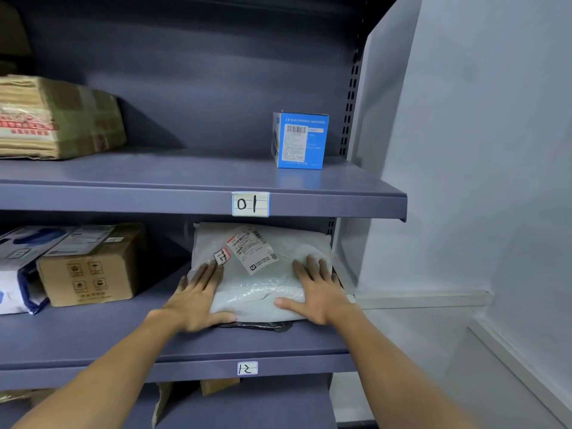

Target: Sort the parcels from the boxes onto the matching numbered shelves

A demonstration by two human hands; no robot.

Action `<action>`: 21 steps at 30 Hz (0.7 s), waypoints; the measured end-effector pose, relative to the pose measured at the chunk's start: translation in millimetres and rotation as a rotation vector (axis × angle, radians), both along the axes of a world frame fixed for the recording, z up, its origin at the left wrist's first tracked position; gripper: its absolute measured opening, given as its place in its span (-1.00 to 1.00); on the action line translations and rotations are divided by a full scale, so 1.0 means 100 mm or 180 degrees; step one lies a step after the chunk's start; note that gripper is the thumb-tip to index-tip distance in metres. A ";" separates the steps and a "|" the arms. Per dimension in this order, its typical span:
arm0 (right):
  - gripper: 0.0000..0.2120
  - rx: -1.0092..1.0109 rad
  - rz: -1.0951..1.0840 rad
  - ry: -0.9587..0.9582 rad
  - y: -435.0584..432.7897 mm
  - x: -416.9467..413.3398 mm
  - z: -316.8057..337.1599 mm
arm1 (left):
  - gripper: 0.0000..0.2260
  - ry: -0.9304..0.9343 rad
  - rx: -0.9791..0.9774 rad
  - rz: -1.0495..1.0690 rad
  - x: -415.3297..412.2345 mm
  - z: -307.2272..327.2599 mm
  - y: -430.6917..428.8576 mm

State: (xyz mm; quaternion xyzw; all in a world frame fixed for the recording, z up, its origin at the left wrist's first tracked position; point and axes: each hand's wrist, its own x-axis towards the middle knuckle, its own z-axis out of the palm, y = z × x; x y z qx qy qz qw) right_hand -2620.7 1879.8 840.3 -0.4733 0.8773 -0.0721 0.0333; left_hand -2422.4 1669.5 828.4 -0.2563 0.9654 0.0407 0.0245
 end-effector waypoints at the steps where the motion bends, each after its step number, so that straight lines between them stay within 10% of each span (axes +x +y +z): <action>1: 0.03 0.0019 -0.0004 0.0012 -0.01 0.00 0.00 | 0.36 -0.0022 -0.0023 0.0002 0.00 0.01 0.01; 6: 0.24 0.0118 -0.0059 0.0009 0.00 0.03 0.03 | 0.35 0.0015 -0.0127 0.0080 0.04 -0.02 0.07; 21: -0.18 -0.0079 0.0157 0.0445 0.25 0.68 0.32 | 0.16 0.0425 -0.0440 -0.0285 0.62 0.31 0.44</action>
